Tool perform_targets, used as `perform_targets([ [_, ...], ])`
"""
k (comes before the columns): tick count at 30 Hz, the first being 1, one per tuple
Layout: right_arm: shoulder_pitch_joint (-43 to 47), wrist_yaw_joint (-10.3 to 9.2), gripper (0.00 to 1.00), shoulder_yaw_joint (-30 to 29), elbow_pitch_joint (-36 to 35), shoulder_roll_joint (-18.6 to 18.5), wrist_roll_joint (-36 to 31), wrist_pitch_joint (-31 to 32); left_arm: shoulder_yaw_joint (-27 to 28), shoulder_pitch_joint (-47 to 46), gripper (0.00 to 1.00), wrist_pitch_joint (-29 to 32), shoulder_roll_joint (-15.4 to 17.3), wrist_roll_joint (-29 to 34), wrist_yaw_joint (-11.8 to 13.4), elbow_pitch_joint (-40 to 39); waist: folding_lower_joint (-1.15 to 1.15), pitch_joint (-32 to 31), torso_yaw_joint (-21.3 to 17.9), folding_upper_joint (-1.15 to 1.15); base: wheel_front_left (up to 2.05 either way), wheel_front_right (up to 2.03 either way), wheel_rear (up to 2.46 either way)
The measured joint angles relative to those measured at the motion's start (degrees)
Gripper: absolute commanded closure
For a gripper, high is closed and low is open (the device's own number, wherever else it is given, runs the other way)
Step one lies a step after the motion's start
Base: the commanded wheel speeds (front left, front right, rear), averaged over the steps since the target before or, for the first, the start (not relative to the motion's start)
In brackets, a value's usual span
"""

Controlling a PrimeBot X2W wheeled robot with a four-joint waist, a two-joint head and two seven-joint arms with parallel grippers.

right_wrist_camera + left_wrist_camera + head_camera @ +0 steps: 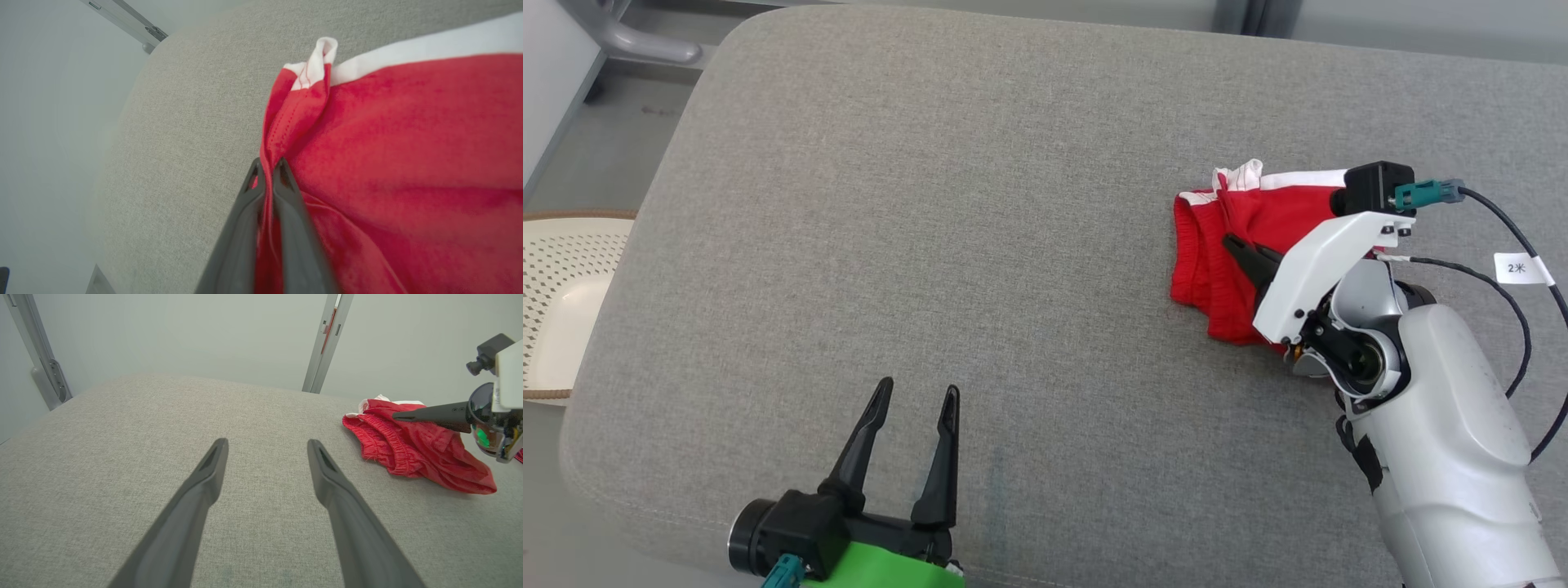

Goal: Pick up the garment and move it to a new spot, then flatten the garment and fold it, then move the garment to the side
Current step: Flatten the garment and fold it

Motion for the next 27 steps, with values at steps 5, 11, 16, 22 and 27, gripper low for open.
perform_targets([
  [5, -1.97, 0.0, 1.0, 3.41, 2.63, 0.0, 3.32, -2.36, -0.67, 0.01, 0.0, 0.0, -0.01, 0.04, 0.16, 0.26, 0.0, 0.01, 0.13, 0.0, 0.0, 0.0, 0.0],
  [11, -2.45, 0.0, 0.0, 7.28, 6.72, 0.05, 2.75, -5.77, -0.81, -0.09, 0.0, 0.0, 0.0, 0.02, 0.18, 0.88, 0.0, -0.15, -0.25, 0.0, 0.0, 0.0, 0.0],
  [16, -2.52, 0.0, 0.0, 11.76, 7.2, 0.02, 8.62, -10.5, -0.85, -0.1, 0.0, 0.0, -0.01, -0.02, 0.18, 1.35, 0.0, -0.75, -0.57, 0.0, 0.0, 0.0, 0.0],
  [22, 0.38, 0.0, 0.0, 14.9, 1.59, -0.46, 8.7, -16.23, -0.87, 0.26, 0.0, 0.0, -0.01, -0.03, 0.42, 1.47, 0.0, -2.3, -0.95, 0.0, 0.0, 0.0, 0.0],
  [27, 4.42, 0.0, 0.0, 10.99, -5.72, -7.88, -1.97, -25.59, -0.34, 1.27, 0.0, 0.0, 0.0, -0.01, 0.85, 1.04, 0.0, -3.87, -1.01, 0.0, 0.0, 0.0, 0.0],
])
